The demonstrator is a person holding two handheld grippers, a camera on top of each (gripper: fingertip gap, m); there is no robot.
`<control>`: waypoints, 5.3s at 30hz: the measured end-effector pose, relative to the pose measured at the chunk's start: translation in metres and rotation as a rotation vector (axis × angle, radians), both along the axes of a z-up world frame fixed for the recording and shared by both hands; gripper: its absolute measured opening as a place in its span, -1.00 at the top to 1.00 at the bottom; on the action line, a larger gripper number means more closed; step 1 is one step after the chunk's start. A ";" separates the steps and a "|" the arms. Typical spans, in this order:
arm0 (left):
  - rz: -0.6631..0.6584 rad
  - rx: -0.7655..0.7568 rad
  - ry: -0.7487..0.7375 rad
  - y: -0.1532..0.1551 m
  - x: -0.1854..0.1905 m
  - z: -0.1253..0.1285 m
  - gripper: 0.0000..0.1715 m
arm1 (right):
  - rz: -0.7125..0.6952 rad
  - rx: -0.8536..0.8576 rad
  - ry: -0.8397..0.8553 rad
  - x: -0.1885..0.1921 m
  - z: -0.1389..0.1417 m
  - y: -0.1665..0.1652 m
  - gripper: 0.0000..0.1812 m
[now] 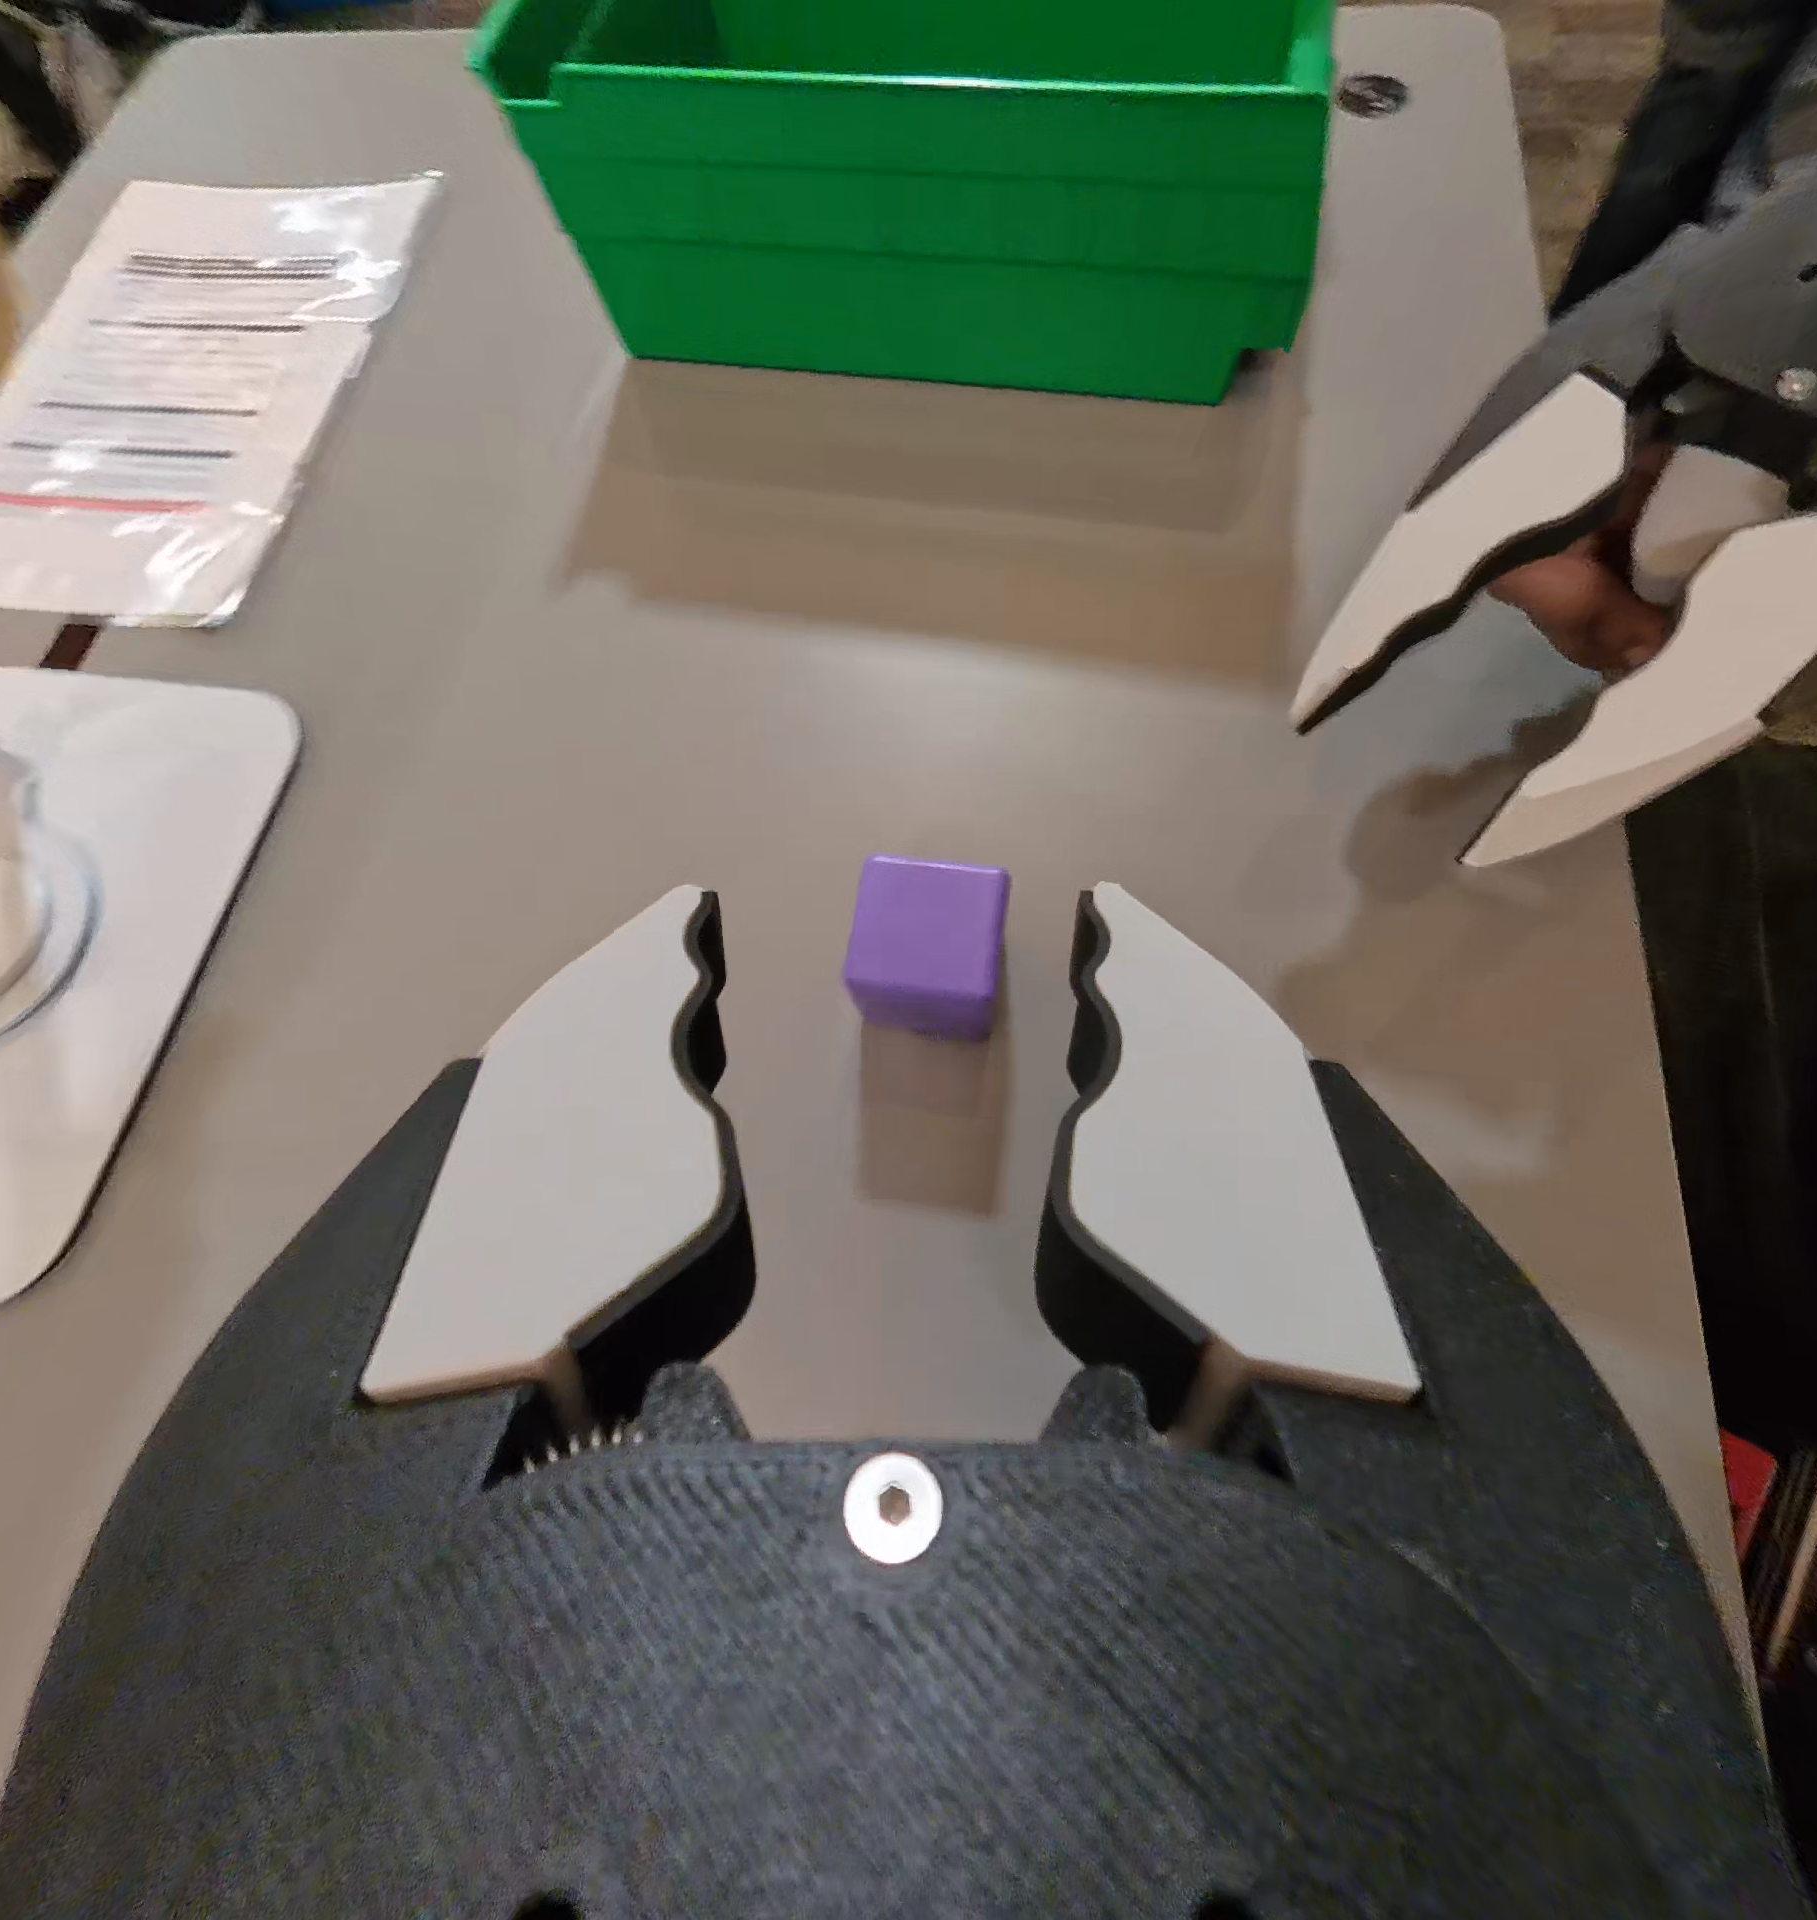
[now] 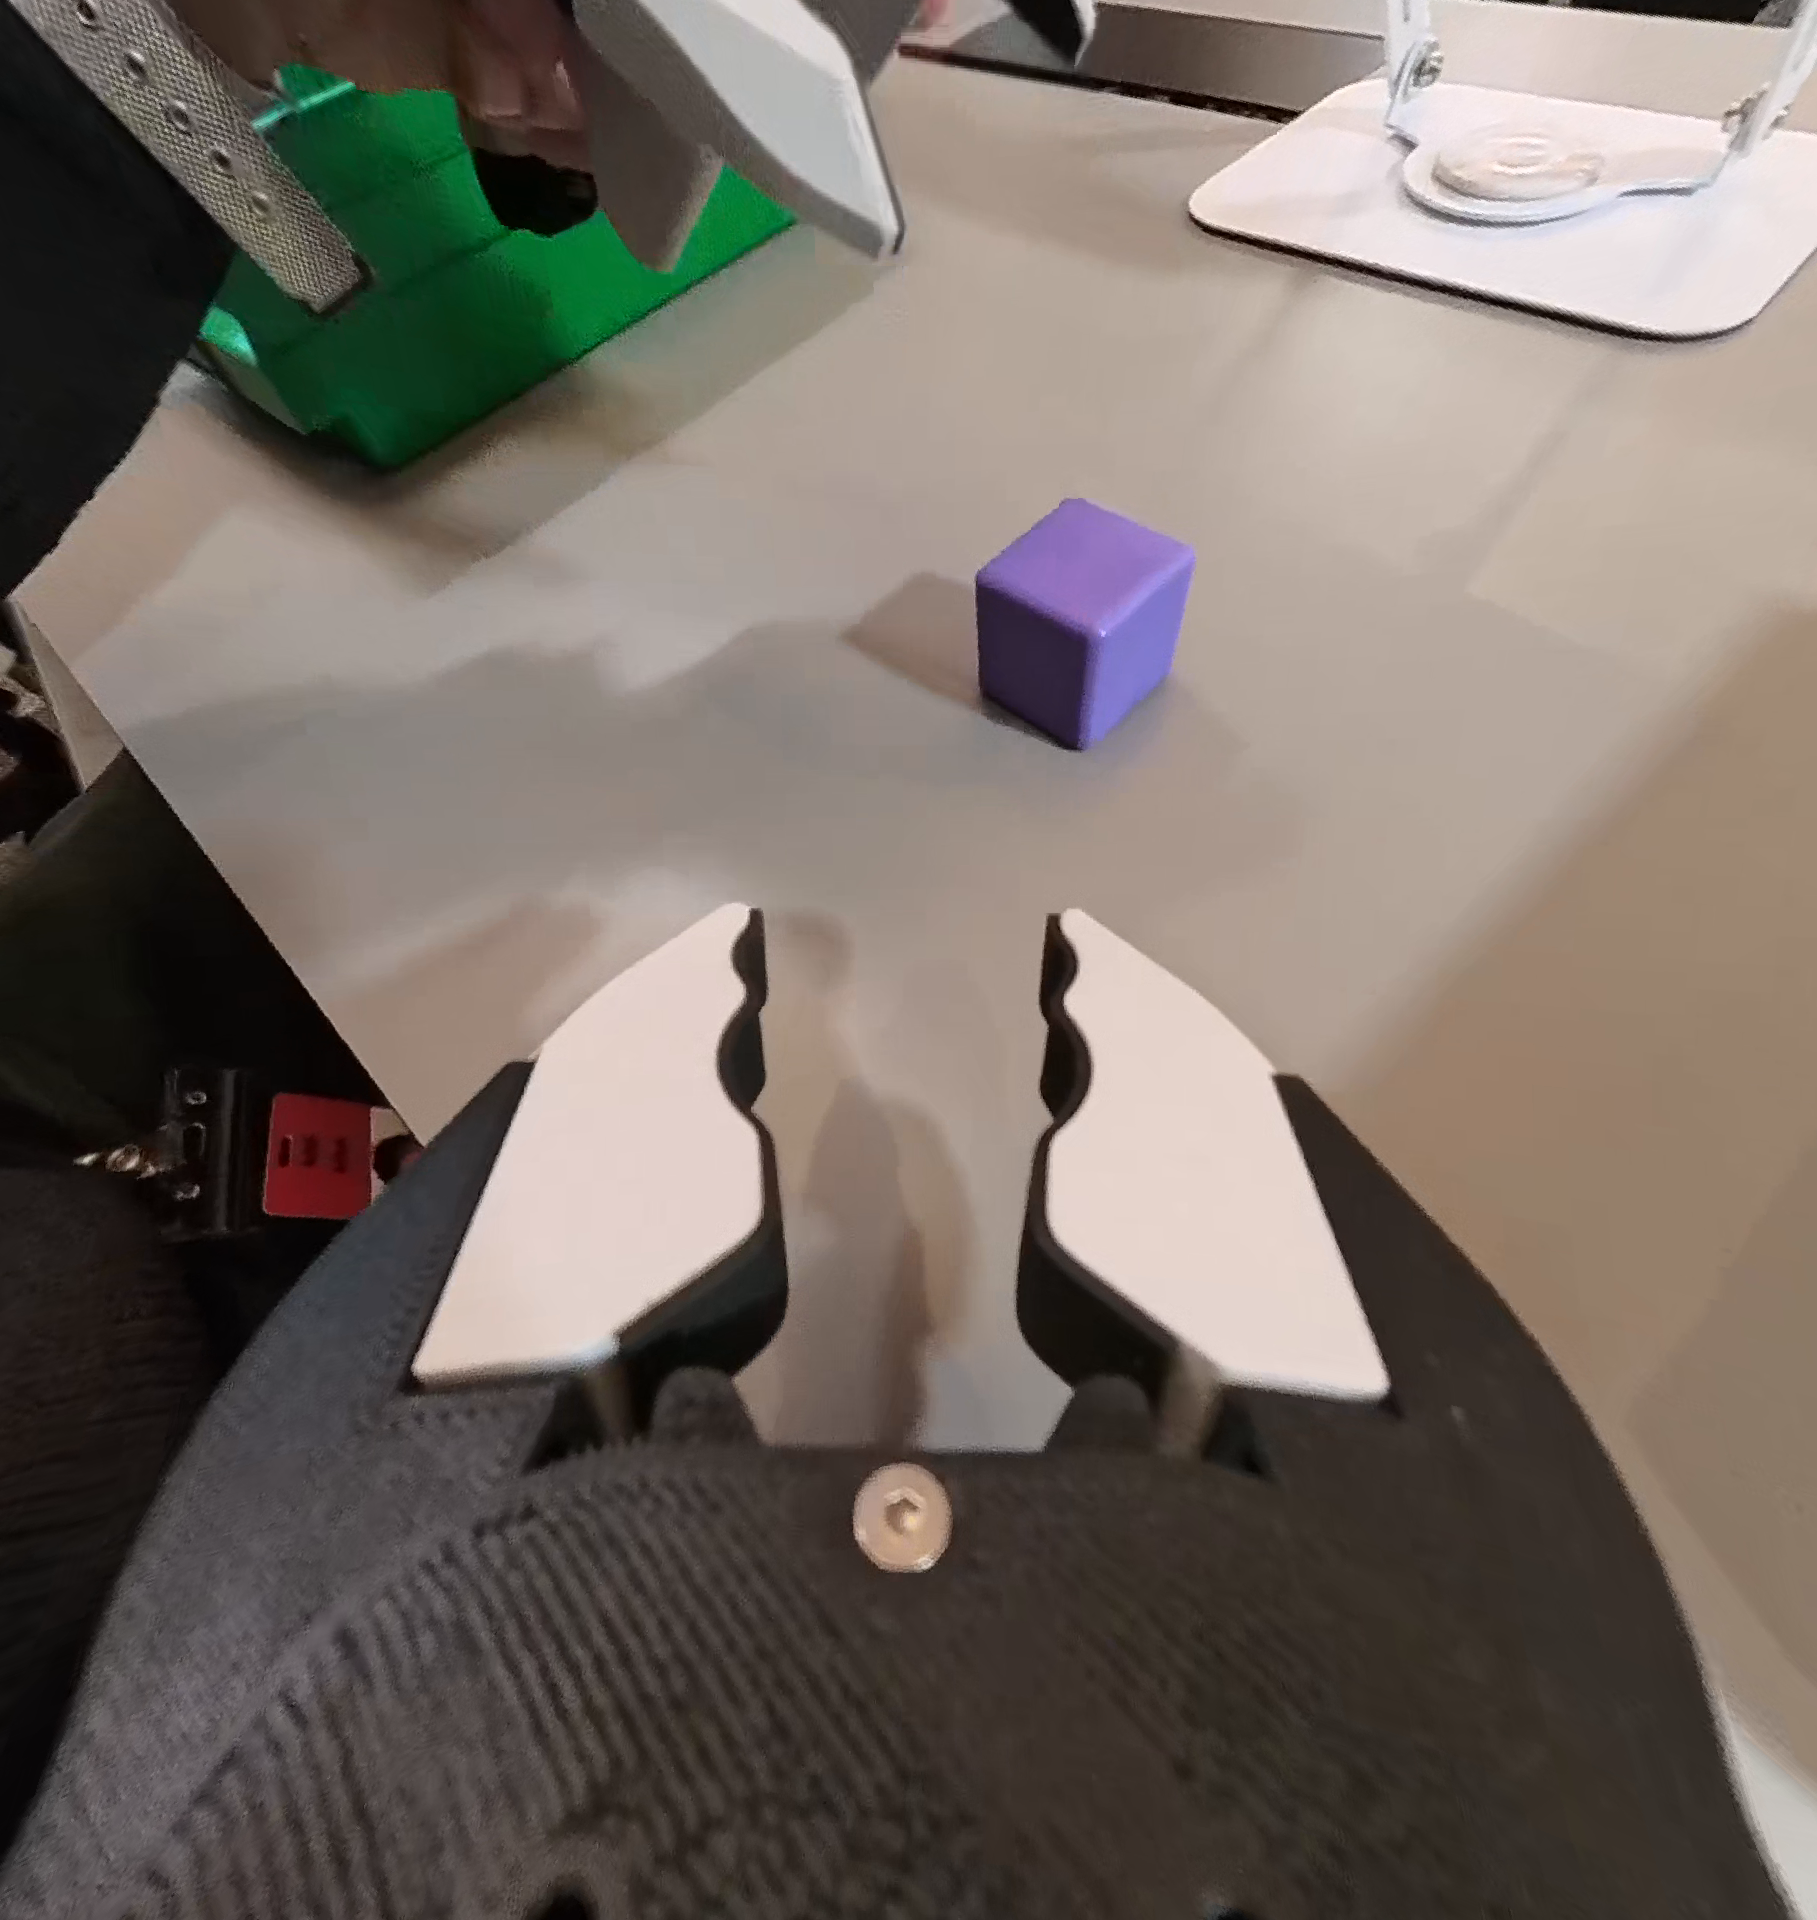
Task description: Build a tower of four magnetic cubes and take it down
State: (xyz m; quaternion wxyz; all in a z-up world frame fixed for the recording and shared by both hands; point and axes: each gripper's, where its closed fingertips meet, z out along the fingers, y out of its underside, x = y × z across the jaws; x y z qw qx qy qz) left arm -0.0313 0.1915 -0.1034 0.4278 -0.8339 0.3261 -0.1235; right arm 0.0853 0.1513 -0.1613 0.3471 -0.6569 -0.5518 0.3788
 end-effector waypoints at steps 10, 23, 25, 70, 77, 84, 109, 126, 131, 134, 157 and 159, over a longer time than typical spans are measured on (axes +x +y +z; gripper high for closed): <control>0.511 0.210 -0.183 -0.031 -0.110 0.080 0.21 | 0.107 0.004 0.010 -0.028 0.004 -0.014 0.43; 1.179 -0.012 -0.261 -0.185 -0.314 0.023 0.15 | 0.201 0.031 -0.019 -0.049 -0.001 -0.033 0.43; 1.153 -0.063 -0.195 -0.181 -0.314 0.003 0.15 | 0.199 0.028 -0.021 -0.050 -0.001 -0.032 0.43; 0.625 -0.456 0.384 -0.158 -0.317 -0.078 0.38 | 0.109 -0.075 0.008 -0.034 0.002 -0.016 0.41; 0.663 -0.334 0.409 -0.157 -0.322 -0.019 0.37 | 0.084 -0.069 -0.008 -0.026 -0.001 -0.012 0.41; 0.514 -0.278 0.438 -0.133 -0.262 0.043 0.39 | 0.081 -0.086 -0.011 -0.022 -0.003 -0.012 0.41; -0.230 -0.333 0.384 0.008 0.003 -0.004 0.39 | 0.104 -0.089 0.020 -0.014 0.007 -0.014 0.42; -0.252 -0.357 0.444 0.020 0.020 -0.040 0.39 | 0.102 -0.110 0.023 -0.012 0.008 -0.012 0.42; -0.265 -0.369 0.464 0.018 0.021 -0.048 0.39 | 0.101 -0.106 0.023 -0.012 0.008 -0.012 0.42; -0.273 -0.382 0.498 0.016 0.018 -0.053 0.39 | 0.101 -0.105 0.022 -0.012 0.008 -0.012 0.42; -0.200 -0.334 0.454 0.013 0.013 -0.045 0.03 | 0.104 -0.106 0.021 -0.012 0.007 -0.013 0.42; -0.168 -0.293 0.408 0.011 0.010 -0.034 0.00 | 0.103 -0.105 0.022 -0.011 0.008 -0.013 0.42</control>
